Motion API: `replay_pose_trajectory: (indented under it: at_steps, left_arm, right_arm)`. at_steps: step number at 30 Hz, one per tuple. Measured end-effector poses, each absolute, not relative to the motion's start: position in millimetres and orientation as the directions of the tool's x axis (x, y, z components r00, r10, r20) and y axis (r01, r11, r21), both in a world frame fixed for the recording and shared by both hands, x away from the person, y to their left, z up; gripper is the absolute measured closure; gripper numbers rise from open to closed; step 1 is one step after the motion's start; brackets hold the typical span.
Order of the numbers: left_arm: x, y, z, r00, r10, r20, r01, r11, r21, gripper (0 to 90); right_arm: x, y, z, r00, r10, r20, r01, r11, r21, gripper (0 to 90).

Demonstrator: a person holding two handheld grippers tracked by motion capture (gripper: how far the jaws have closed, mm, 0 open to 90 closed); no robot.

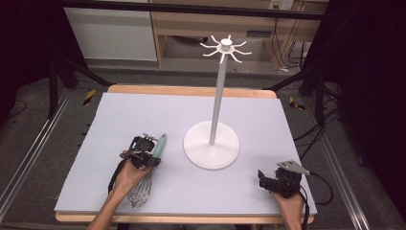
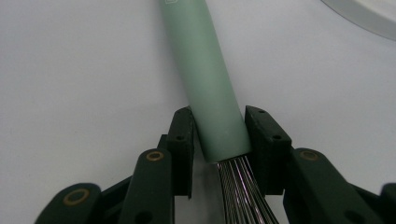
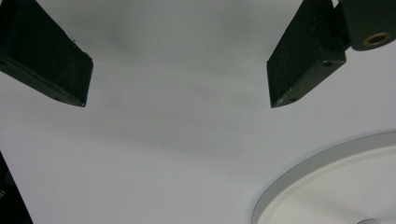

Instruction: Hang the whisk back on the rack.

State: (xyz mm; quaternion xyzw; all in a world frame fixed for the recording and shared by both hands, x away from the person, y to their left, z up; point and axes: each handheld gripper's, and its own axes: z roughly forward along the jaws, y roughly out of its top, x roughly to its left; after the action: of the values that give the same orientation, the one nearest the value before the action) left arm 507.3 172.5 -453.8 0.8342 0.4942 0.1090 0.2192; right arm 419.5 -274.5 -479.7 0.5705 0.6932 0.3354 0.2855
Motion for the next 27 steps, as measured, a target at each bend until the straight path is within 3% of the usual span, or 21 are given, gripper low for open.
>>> replay_pose_trajectory:
  at_steps: [14, 27]
  left_arm:
    - [503.6, 167.2, -446.4, 0.539, 0.842, -0.025, 0.764, -0.477, 0.434, 66.8]
    - [491.2, 170.7, -431.7, 0.554, 0.833, -0.018, 0.731, -0.475, 0.490, 68.6]
  right_arm:
    - [419.4, -274.6, -479.9, -0.188, 0.982, -0.012, 0.601, 0.124, 0.790, 7.6]
    - [419.2, -274.8, -479.8, -0.189, 0.982, -0.011, 0.600, 0.124, 0.790, 7.6]
